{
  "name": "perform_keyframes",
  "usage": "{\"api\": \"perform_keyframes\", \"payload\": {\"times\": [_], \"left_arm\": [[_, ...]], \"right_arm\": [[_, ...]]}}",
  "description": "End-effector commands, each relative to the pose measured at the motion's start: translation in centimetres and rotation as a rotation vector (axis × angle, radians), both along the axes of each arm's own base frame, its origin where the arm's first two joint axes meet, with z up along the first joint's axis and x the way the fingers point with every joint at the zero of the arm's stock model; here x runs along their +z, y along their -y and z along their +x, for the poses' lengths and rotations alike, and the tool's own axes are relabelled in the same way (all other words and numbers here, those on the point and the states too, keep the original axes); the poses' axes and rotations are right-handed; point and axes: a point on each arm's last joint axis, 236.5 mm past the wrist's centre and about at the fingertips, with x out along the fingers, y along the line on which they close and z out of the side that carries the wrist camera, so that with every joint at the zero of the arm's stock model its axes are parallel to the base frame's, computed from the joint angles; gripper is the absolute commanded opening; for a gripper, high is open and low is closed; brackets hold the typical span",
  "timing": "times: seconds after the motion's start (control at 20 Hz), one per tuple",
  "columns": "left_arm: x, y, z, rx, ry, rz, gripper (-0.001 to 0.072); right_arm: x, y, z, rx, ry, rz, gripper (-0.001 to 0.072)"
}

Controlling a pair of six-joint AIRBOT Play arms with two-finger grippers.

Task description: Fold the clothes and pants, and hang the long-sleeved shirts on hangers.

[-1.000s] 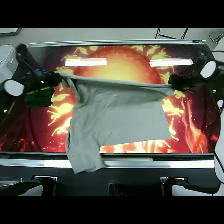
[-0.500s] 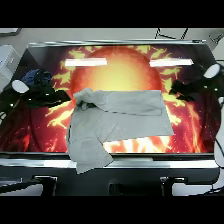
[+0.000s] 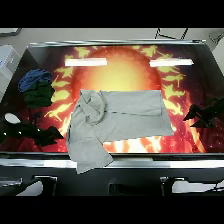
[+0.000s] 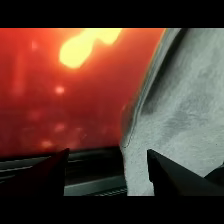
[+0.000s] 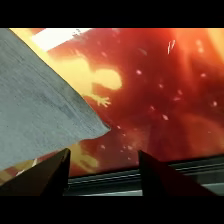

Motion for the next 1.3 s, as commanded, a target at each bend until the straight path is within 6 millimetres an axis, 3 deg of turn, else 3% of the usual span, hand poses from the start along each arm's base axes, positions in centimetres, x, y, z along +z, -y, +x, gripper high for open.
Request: {"api": "perform_keyframes", "payload": {"times": [0.0, 0.15, 0.3, 0.4, 0.45, 0.5, 0.6, 0.85, 1.05, 1.15, 1.2, 1.25], "left_arm": [[-2.3, 3.6, -1.9, 0.064, 0.017, -0.111, 0.0486], [-2.9, 4.4, -1.3, 0.046, 0.052, -0.082, 0.0485], [-3.3, 4.5, -0.4, 0.082, 0.069, -0.05, 0.0264], [-3.4, 4.3, 0.0, 0.097, 0.08, -0.039, 0.0224], [-3.4, 4.3, 0.0, 0.095, 0.08, -0.04, 0.0076], [-3.4, 4.4, 0.0, 0.095, 0.08, -0.041, 0.0026], [-3.2, 4.4, 0.2, 0.092, 0.085, -0.041, 0.0025], [-2.2, 4.3, 0.9, 0.09, 0.127, -0.038, 0.0024], [-1.7, 4.2, 1.1, 0.089, 0.148, -0.036, 0.0024], [-1.4, 4.2, 1.2, 0.089, 0.159, -0.035, 0.0024], [-1.3, 4.2, 1.3, 0.089, 0.166, -0.034, 0.0025], [-1.1, 4.2, 1.3, 0.089, 0.171, -0.034, 0.0025]], "right_arm": [[-1.1, -0.8, -0.9, 0.007, -0.018, 0.039, 0.0514], [-1.2, -0.7, -0.4, 0.0, 0.004, 0.036, 0.0514], [-1.4, -0.5, 0.0, 0.008, 0.023, 0.026, 0.0514], [-2.0, -0.5, -0.2, 0.015, 0.026, 0.026, 0.0515], [-2.7, -0.8, -0.6, 0.016, 0.014, 0.033, 0.0517], [-3.6, -1.1, -1.2, 0.024, 0.004, 0.042, 0.0519], [-4.9, -1.7, -1.8, 0.05, 0.011, 0.058, 0.0585], [-5.5, -3.3, -0.7, 0.056, 0.066, 0.134, 0.0583], [-7.1, -6.1, -2.3, 0.099, -0.03, 0.236, 0.0569], [-7.9, -7.2, -2.0, 0.129, -0.033, 0.227, 0.0567], [-8.2, -7.7, -1.5, 0.144, -0.018, 0.212, 0.0546], [-8.3, -8.2, -1.0, 0.151, -0.01, 0.2, 0.0481]]}}
